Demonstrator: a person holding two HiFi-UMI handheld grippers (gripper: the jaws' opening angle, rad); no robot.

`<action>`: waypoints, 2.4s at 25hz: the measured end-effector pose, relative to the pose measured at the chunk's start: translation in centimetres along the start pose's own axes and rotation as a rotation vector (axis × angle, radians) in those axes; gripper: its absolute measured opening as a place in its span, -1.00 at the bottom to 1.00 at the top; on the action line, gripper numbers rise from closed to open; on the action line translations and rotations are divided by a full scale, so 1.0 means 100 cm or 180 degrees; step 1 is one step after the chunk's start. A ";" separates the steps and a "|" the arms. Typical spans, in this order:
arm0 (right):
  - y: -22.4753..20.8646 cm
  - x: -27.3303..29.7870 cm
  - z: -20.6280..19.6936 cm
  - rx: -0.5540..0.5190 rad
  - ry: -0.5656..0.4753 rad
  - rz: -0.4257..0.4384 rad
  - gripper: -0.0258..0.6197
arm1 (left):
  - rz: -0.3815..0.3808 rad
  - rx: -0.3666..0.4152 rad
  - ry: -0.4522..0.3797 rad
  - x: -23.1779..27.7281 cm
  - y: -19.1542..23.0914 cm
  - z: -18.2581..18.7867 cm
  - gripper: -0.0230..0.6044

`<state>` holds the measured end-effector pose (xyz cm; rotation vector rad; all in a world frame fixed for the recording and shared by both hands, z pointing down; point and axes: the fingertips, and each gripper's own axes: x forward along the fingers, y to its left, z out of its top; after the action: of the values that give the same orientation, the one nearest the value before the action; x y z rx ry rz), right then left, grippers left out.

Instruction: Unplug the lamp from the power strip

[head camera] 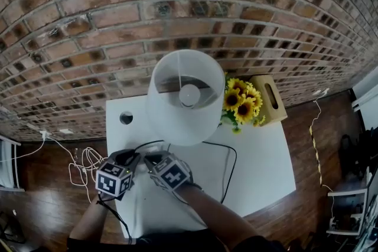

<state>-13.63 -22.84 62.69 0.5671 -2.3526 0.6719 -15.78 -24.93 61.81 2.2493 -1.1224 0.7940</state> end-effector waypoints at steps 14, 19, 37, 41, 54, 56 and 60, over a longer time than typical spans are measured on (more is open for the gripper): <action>0.003 0.002 0.003 -0.0402 0.0111 -0.0078 -0.91 | 0.0067 0.0763 0.0151 -0.002 -0.014 0.003 -0.62; 0.004 0.002 0.004 -0.0436 0.0098 -0.0095 -0.91 | 0.0065 0.0659 0.0120 -0.005 -0.014 0.001 -0.62; 0.003 0.002 -0.001 -0.0247 0.0152 -0.0059 -0.91 | 0.0066 0.0458 0.0104 -0.005 -0.010 0.003 -0.63; 0.004 0.001 -0.001 -0.0215 0.0135 -0.0027 -0.91 | 0.0092 0.0362 0.0004 -0.007 -0.010 0.004 -0.63; 0.005 0.002 -0.001 -0.0171 0.0088 -0.0021 -0.91 | 0.0083 0.0300 0.0027 -0.009 -0.009 0.005 -0.63; 0.006 0.003 0.000 -0.0174 0.0081 -0.0011 -0.91 | 0.0100 0.0265 -0.0306 -0.020 -0.007 0.028 -0.63; 0.002 0.001 0.000 -0.0147 0.0059 -0.0009 -0.91 | 0.0137 0.0764 -0.0706 -0.044 -0.010 0.101 -0.63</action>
<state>-13.80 -22.73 62.68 0.5417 -2.3434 0.6174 -14.35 -28.59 51.50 2.5720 -1.2358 0.7437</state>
